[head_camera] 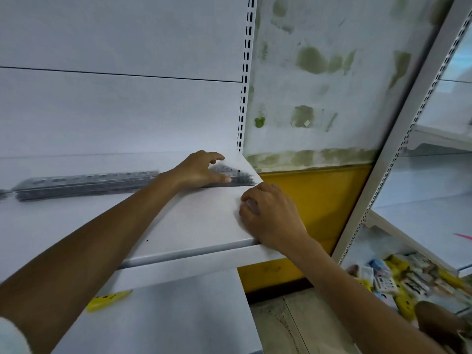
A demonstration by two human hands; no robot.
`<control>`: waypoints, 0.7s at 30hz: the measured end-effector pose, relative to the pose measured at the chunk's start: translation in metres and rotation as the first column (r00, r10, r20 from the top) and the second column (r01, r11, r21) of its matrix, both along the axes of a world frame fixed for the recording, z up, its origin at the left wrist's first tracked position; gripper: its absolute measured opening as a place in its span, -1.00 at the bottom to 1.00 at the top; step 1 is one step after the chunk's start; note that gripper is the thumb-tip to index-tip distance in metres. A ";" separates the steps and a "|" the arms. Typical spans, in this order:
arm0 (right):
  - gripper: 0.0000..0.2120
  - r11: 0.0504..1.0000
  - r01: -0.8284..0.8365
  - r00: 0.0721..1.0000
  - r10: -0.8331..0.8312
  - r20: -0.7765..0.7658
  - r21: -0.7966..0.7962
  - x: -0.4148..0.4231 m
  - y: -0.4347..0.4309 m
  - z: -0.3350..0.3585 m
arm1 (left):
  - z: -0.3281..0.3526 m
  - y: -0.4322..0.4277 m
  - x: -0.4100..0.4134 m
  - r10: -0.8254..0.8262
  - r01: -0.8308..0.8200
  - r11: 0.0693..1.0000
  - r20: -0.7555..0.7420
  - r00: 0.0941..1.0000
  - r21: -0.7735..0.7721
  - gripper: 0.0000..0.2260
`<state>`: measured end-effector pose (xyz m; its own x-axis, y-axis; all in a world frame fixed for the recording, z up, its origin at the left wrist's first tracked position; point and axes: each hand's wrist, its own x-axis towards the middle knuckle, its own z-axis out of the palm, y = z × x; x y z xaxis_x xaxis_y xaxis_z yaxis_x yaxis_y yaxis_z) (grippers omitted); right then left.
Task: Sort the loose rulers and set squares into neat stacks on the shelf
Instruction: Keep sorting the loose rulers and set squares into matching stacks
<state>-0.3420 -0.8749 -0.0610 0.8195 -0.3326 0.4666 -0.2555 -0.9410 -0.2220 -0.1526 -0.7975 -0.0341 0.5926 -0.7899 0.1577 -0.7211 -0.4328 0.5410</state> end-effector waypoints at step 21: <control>-0.81 0.932 0.000 1.000 0.003 -0.006 0.361 0.015 0.009 0.036 | 0.015 0.099 -0.029 0.122 -0.068 0.976 0.260 0.958 -0.205 -0.87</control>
